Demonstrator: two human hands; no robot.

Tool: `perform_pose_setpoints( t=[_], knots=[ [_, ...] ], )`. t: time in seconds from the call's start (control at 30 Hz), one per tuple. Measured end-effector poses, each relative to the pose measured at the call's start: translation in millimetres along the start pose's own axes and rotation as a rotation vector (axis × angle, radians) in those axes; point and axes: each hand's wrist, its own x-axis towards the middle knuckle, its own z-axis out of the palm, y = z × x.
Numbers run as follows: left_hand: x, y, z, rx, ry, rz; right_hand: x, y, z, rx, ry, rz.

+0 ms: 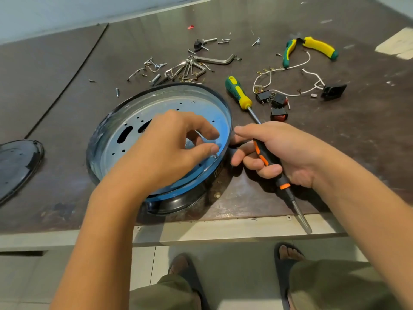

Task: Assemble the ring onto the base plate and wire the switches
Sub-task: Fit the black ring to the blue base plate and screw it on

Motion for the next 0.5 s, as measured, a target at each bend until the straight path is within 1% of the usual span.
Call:
perform_pose_setpoints(
  t=[0.07,0.2,0.37,0.5],
  knots=[
    [0.0,1.8,0.7,0.007,0.019,0.009,1.5,0.9,1.6,-0.021,-0.011,-0.010],
    [0.7,5.2,2.6,0.134,-0.007,0.019,4.1,2.7,3.0,-0.065,-0.019,-0.053],
    [-0.6,3.3,-1.2,0.127,-0.045,0.005,6.4,4.6,-1.0,-0.079,-0.035,-0.052],
    [-1.5,2.1,0.0,0.098,-0.011,-0.001,6.3,3.8,-1.4,-0.078,-0.025,-0.048]
  ],
)
